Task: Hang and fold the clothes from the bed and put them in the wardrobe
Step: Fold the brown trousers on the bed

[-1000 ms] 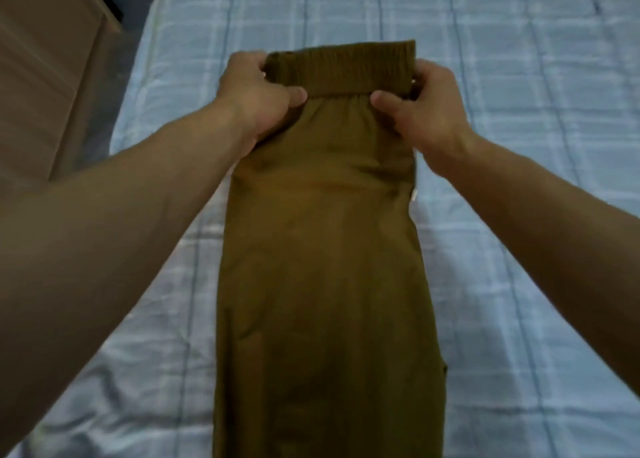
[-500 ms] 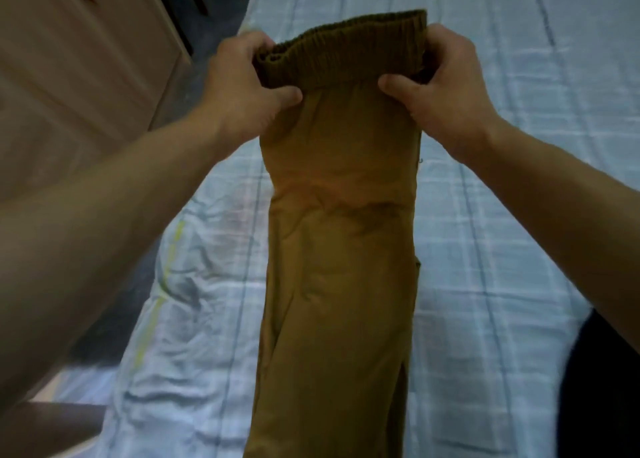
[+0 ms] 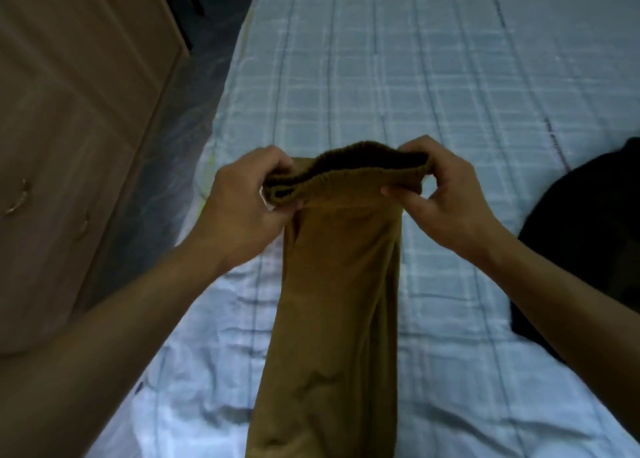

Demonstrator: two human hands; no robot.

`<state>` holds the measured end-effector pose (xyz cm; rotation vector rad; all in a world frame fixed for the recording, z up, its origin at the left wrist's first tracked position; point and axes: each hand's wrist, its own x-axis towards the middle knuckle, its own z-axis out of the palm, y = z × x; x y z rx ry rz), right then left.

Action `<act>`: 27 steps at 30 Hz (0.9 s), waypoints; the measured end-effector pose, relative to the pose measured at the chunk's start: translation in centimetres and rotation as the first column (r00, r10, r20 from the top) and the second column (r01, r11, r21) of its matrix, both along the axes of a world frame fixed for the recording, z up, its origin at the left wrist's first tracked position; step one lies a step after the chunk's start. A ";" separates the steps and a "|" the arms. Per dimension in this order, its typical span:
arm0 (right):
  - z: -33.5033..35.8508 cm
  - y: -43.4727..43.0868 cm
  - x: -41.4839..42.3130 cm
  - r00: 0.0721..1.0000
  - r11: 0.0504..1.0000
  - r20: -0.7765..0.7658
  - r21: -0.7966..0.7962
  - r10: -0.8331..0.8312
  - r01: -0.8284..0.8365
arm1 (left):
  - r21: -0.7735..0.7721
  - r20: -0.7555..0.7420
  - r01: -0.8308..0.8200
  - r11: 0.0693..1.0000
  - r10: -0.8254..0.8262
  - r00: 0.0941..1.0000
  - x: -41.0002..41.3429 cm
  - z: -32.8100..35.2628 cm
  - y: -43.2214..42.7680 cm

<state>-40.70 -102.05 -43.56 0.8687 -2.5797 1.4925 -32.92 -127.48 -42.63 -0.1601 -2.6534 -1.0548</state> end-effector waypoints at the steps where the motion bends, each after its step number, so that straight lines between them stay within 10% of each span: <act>1: -0.2 0.2 2.3 1.000 1.000 -0.001 0.009 0.008 -0.008 | -0.003 0.001 0.023 1.000 -0.023 1.000 2.2 -0.5 0.1; 14: -11.5 4.1 23.9 0.954 0.916 -0.208 0.379 0.218 -0.127 | -0.217 0.182 0.368 0.904 -0.333 0.925 23.5 -12.0 1.2; 27: -16.1 6.6 30.1 0.963 0.700 0.042 0.678 0.267 -0.224 | -0.405 0.339 0.449 0.797 -0.325 0.883 28.5 -16.7 2.4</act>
